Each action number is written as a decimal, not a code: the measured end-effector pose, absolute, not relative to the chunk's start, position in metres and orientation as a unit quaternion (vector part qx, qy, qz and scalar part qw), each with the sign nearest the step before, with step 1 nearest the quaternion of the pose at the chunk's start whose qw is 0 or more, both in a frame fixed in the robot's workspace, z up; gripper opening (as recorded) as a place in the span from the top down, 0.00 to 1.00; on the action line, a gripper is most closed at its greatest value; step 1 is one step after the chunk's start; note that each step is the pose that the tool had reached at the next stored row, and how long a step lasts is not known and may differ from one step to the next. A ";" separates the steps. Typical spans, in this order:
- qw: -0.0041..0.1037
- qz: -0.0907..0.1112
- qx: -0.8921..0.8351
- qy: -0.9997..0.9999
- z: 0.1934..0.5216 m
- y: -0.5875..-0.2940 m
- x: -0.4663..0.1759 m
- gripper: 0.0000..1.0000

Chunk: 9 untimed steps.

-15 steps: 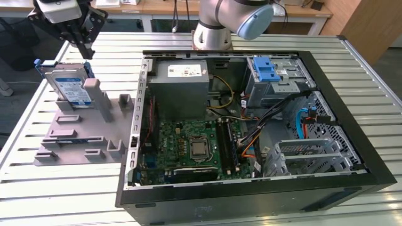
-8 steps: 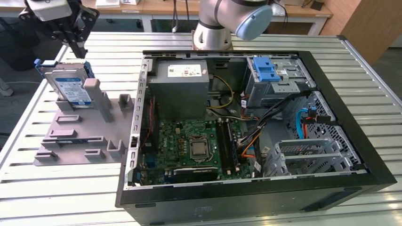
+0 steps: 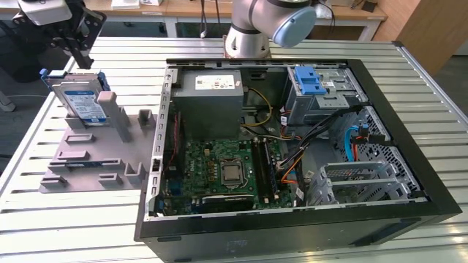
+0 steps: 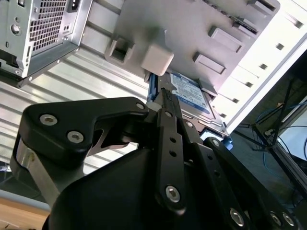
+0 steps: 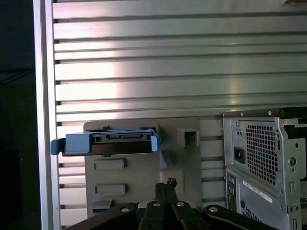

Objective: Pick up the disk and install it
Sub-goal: 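Reach for the disk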

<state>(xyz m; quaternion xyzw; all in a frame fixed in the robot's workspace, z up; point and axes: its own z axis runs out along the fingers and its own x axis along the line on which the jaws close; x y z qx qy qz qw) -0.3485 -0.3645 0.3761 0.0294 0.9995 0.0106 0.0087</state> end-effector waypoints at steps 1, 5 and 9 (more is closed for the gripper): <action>0.009 0.010 0.029 0.999 0.375 -0.364 -0.350 0.89; 0.008 0.008 0.027 1.000 0.373 -0.361 -0.357 0.89; 0.007 0.008 0.024 1.000 0.371 -0.360 -0.365 0.89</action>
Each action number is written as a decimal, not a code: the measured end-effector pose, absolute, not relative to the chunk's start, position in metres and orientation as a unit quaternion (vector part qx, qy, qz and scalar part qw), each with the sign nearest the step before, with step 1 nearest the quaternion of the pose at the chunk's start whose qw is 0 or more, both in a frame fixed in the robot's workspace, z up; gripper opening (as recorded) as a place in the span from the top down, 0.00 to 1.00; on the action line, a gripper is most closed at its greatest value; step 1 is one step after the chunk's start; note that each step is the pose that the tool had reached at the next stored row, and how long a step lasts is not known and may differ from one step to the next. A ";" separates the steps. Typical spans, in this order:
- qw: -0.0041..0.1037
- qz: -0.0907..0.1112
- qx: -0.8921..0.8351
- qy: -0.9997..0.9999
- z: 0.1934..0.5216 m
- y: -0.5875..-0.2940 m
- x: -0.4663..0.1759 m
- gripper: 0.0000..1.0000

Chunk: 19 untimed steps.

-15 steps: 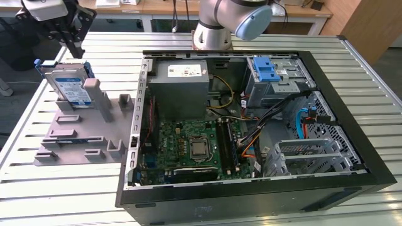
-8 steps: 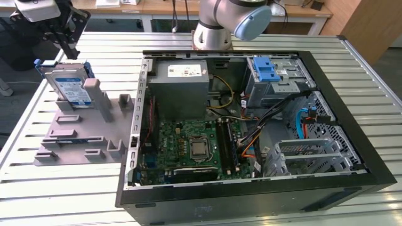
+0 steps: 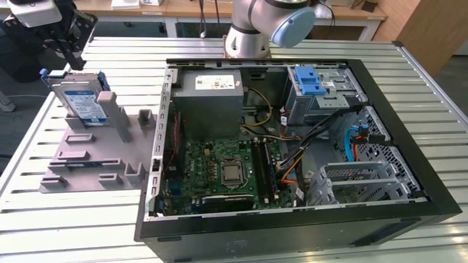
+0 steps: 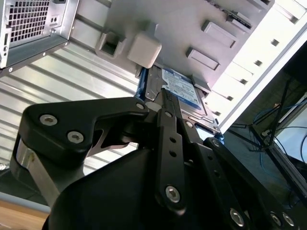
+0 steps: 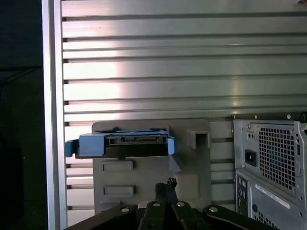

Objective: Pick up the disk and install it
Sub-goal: 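Reach for the disk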

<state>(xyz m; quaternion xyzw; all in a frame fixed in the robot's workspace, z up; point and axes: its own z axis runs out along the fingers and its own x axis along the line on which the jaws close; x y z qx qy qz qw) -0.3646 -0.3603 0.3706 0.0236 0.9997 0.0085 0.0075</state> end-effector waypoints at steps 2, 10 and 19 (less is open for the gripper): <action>0.007 0.008 0.023 1.000 0.370 -0.360 -0.369 0.89; 0.007 0.008 0.022 1.000 0.366 -0.347 -0.397 0.89; 0.007 0.006 0.022 1.000 0.361 -0.338 -0.416 0.89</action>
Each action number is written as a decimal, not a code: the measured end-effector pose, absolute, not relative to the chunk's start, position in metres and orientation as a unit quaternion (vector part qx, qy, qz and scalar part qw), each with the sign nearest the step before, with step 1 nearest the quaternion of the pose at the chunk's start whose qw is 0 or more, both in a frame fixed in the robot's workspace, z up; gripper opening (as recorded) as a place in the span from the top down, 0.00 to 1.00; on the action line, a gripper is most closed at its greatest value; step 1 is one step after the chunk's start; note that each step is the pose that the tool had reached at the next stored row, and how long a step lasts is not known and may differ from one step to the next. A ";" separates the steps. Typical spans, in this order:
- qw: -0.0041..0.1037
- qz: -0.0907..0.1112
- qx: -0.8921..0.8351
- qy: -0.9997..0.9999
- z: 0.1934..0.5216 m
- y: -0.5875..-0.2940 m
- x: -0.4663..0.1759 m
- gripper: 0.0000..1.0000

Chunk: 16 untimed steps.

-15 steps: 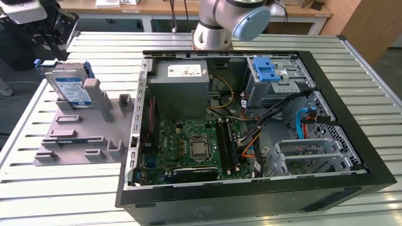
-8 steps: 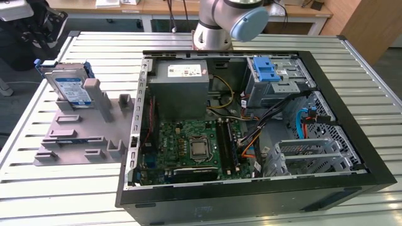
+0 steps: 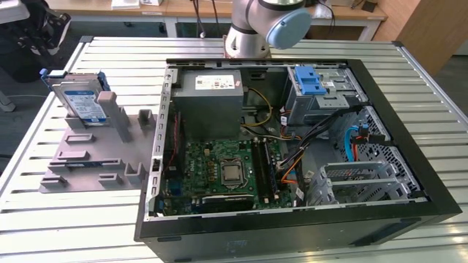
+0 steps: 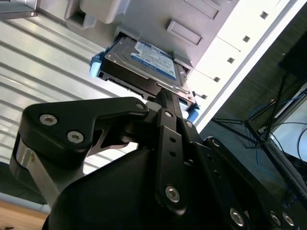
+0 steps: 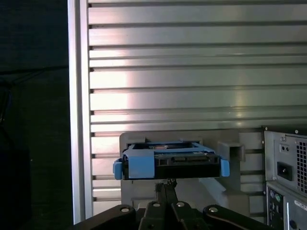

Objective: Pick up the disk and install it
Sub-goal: 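Reach for the disk, then pick up the disk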

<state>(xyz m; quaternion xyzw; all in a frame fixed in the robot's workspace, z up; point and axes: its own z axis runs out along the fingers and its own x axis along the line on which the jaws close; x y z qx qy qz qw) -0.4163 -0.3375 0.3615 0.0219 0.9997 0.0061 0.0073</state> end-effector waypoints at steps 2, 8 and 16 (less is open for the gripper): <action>0.007 0.006 0.022 1.000 0.361 -0.338 -0.418 0.89; 0.007 0.006 0.022 1.000 0.361 -0.337 -0.419 0.89; 0.007 0.006 0.022 1.000 0.361 -0.337 -0.419 0.89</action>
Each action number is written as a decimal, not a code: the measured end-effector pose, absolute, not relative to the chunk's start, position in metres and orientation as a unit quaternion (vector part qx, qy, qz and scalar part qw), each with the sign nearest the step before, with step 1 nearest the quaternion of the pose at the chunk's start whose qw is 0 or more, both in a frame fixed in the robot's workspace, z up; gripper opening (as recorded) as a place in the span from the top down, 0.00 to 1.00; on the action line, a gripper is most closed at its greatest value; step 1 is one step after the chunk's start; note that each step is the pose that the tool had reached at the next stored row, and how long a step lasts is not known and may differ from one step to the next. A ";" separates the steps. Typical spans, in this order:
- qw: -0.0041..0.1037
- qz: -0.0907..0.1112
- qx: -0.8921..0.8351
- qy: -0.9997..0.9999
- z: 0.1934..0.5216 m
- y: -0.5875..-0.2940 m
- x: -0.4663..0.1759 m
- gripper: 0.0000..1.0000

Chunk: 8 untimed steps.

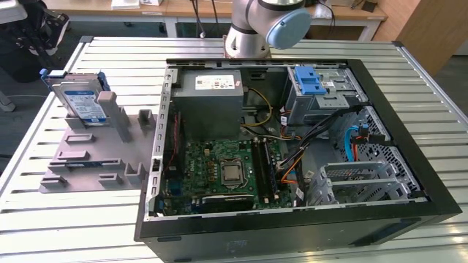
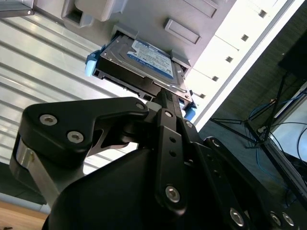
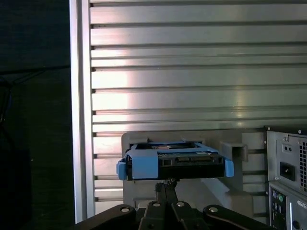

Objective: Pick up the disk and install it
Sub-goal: 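Pick up the disk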

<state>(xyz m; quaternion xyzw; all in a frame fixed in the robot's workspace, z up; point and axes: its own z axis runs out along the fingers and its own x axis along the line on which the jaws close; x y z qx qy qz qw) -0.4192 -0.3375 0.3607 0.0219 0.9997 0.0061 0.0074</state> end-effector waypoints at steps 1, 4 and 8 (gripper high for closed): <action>0.007 0.006 0.022 1.000 0.361 -0.337 -0.419 0.89; 0.007 0.006 0.019 1.000 0.361 -0.337 -0.419 0.89; 0.007 0.006 0.006 1.000 0.361 -0.337 -0.419 0.89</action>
